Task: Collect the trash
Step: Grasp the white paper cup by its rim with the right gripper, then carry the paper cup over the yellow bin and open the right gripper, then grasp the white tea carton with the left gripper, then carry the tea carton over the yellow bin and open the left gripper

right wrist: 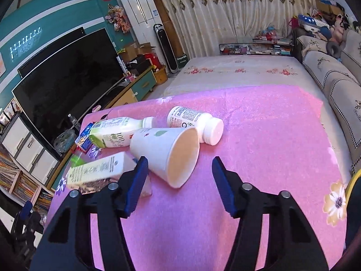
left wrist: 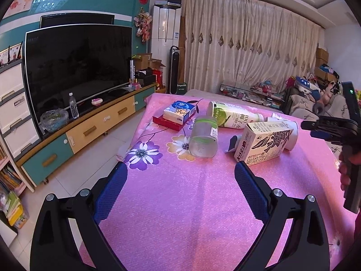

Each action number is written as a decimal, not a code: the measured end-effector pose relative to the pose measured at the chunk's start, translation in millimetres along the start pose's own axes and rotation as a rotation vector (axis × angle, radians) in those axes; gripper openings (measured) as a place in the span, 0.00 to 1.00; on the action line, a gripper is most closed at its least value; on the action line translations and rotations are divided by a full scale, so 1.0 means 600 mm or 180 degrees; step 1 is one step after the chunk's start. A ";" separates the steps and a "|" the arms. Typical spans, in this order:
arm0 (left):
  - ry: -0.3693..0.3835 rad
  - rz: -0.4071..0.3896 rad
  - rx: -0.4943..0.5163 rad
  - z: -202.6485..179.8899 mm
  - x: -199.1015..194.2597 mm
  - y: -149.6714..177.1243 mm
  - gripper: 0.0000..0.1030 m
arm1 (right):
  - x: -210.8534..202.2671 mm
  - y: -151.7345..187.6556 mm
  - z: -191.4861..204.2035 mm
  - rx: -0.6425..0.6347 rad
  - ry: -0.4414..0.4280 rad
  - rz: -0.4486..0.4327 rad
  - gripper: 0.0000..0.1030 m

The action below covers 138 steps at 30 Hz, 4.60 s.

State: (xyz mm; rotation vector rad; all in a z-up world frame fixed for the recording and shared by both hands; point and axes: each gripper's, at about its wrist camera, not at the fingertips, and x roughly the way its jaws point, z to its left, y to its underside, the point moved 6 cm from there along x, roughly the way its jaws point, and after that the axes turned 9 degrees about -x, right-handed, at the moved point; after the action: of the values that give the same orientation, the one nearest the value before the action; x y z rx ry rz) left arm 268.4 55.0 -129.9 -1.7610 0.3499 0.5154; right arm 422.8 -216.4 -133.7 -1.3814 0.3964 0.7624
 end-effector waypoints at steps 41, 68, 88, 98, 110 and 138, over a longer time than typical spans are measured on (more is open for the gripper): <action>0.0022 0.0018 0.0132 -0.013 0.000 0.005 0.95 | -0.279 0.125 -0.210 0.0257 0.1121 -0.0545 0.03; -0.0043 -0.0013 0.0203 -0.015 -0.002 0.003 0.95 | -0.247 0.259 -0.416 0.0938 0.1737 0.0161 0.34; 0.0269 0.0444 0.0760 -0.091 0.046 0.020 0.95 | -0.286 0.194 -0.239 0.0281 0.1604 -0.0884 0.55; 0.0734 0.0671 0.0939 -0.169 0.132 -0.034 0.95 | -0.283 0.193 -0.239 0.0324 0.1629 -0.0877 0.62; 0.1063 0.0799 0.1277 -0.237 0.179 -0.037 0.74 | -0.272 0.198 -0.260 0.0523 0.1568 -0.0788 0.62; 0.1470 0.1281 0.1528 -0.418 0.120 0.046 0.32 | -0.292 0.205 -0.275 0.0705 0.1435 -0.0962 0.62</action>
State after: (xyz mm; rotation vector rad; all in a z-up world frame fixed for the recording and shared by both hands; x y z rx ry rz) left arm 355.8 -192.0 -141.3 -1.3234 1.0764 0.2636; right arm 243.8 -419.1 -135.9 -1.3569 0.5873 0.1476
